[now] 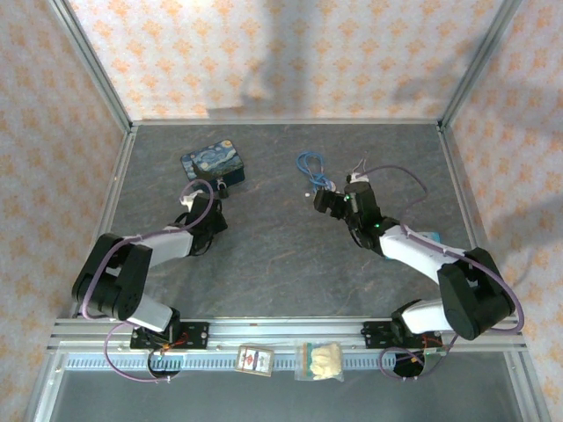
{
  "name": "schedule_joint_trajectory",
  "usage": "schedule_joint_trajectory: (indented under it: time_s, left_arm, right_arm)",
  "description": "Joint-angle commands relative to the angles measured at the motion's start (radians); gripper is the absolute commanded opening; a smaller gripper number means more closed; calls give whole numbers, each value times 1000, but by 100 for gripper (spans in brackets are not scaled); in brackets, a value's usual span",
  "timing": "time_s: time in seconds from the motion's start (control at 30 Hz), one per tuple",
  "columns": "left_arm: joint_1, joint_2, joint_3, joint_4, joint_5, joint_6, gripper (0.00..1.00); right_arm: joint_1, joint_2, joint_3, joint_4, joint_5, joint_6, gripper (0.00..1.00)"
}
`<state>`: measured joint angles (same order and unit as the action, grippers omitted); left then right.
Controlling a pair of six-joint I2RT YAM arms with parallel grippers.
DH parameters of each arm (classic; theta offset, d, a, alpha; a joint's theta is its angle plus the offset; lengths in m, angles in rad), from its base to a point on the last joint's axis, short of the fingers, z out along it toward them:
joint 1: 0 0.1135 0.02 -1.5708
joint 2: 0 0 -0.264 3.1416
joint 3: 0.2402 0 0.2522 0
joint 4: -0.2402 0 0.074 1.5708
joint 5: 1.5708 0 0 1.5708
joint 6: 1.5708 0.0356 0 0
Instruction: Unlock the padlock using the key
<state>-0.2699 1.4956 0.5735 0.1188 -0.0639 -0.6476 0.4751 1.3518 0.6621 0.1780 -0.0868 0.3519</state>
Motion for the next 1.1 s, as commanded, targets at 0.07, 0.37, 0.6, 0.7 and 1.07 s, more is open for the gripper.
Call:
schedule_joint_trajectory:
  time_s: [0.07, 0.37, 0.6, 0.7, 1.07]
  left_arm:
    - [-3, 32, 35, -31, -100, 35, 27]
    - [-55, 68, 86, -58, -118, 80, 0]
    - [-249, 127, 163, -51, -111, 2, 0]
    - [-333, 183, 221, -27, -70, -36, 0]
    - [-529, 345, 382, -5, 20, -136, 18]
  right_arm:
    - [5, 7, 22, -29, 7, 1, 99]
    - [5, 12, 26, -35, 0, -1, 99]
    - [5, 6, 38, -48, 16, -20, 100]
    - [6, 15, 48, -58, 24, -27, 100]
    - [5, 33, 47, -104, 25, -39, 100]
